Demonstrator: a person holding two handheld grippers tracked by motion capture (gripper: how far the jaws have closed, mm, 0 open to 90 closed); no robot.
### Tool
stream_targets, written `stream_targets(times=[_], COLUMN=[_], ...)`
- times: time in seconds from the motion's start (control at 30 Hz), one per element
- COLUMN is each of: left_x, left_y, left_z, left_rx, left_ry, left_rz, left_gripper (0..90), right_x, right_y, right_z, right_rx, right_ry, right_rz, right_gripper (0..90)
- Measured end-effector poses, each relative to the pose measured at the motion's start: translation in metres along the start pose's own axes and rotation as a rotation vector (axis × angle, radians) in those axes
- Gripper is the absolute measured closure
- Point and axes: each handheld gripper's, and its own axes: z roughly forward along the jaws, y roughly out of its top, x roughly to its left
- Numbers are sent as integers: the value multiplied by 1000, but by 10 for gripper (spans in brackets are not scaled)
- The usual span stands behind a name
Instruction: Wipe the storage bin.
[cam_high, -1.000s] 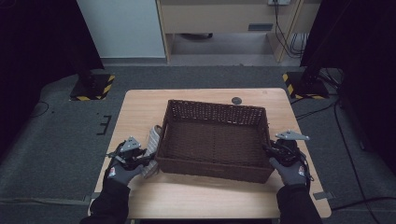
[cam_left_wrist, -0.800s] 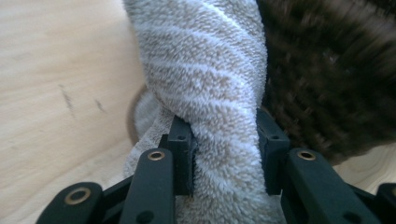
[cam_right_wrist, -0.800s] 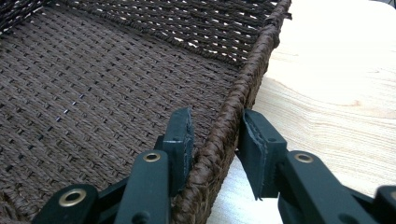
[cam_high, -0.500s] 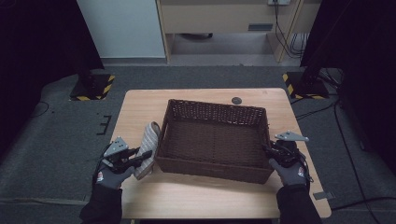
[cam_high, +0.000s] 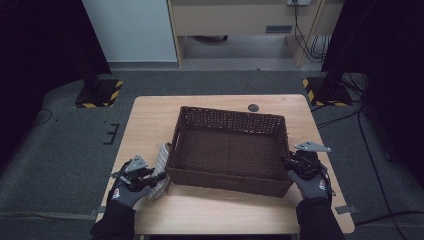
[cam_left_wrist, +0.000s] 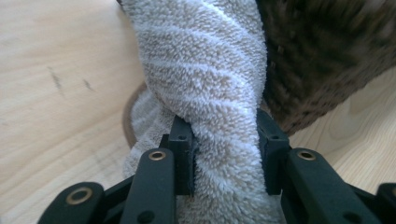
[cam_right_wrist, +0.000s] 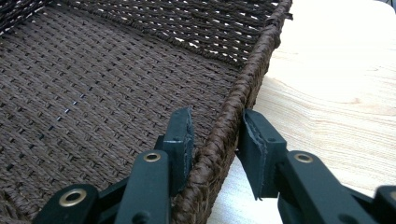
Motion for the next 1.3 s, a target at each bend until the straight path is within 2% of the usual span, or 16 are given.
stream_targets(times=[0.17, 0.23, 0.33, 0.57, 0.63, 0.67, 0.8, 0.93, 1.03, 1.07, 1.17, 1.3], left_x=[-6, -11, -16, -17, -17, -17, -16, -18, -27, -30, -38, -42], left_y=[12, 14, 11, -9, -14, -15, -11, -2, 2, 2, -1, -7], left_z=[-32, -41, -41, -8, -2, -1, -11, -31, -44, -46, -46, -35], left_rx=[-141, -166, -147, 6, 42, 46, 12, -98, -165, -175, -162, -97], left_ry=[-13, -15, -4, 16, 19, 20, 21, 17, 31, 43, 65, 93], left_rz=[-16, -7, 10, 7, 6, 4, -21, -52, -47, -42, -27, -8], left_gripper=[650, 650, 650, 649, 649, 648, 649, 648, 648, 648, 648, 647], right_x=[0, 0, 1, 1, 1, 1, 0, 0, 0, 0, 0, 0], right_y=[0, 0, 0, 0, 0, 0, -1, -1, -1, -1, -1, -1], right_z=[0, 0, 0, 0, 0, 0, 0, 0, -1, -1, -1, -1], right_rx=[-1, 0, 0, -1, -1, -1, 0, 0, 0, 0, 0, -1], right_ry=[0, 0, 1, 1, 1, 1, 1, 2, 4, 2, 2, 4], right_rz=[4, 3, 5, 5, 5, 4, 5, 3, 4, 5, 5, 5], right_gripper=[652, 652, 652, 652, 652, 652, 652, 651, 651, 651, 652, 651])
